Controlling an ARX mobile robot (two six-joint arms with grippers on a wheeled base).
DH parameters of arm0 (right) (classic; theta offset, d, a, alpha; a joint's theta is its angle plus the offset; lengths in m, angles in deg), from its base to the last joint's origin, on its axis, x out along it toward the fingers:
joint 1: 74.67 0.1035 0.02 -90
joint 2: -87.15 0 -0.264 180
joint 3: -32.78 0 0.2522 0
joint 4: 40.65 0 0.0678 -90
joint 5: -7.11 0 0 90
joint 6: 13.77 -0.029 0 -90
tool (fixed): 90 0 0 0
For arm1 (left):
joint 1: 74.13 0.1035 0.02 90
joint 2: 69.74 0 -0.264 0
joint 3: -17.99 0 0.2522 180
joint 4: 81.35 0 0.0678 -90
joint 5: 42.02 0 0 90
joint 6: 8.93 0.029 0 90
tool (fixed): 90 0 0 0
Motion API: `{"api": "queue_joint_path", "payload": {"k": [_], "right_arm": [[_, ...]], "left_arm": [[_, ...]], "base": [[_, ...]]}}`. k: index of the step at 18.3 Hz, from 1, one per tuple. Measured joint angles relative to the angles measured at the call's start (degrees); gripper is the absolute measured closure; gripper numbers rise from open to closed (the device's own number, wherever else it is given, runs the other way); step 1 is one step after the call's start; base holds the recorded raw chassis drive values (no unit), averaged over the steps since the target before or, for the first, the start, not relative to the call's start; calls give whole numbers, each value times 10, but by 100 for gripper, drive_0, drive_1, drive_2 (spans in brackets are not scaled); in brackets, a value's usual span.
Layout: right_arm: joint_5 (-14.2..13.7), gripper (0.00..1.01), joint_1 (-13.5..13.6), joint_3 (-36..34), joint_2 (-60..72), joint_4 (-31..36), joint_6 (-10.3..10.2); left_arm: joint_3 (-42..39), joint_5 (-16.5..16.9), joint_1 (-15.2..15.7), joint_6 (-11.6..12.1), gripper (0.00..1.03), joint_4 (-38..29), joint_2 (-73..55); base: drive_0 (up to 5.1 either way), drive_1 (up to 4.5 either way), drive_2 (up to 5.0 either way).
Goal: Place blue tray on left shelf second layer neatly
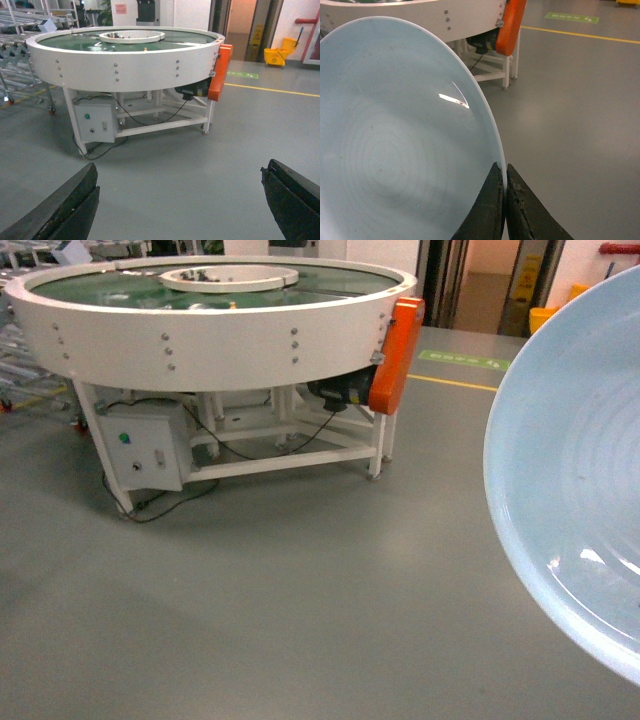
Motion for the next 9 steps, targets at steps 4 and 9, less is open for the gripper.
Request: {"api": "queue_joint_path", "payload": {"k": [4, 9], "right_arm": [[0, 99, 0, 0, 0, 1, 0], [0, 99, 0, 0, 0, 0, 0]], "left_arm": [[0, -1, 0, 0, 5, -1, 0], [0, 0, 0, 0, 5, -1, 0]], "base": [[307, -229, -548], [323, -213, -533]]}}
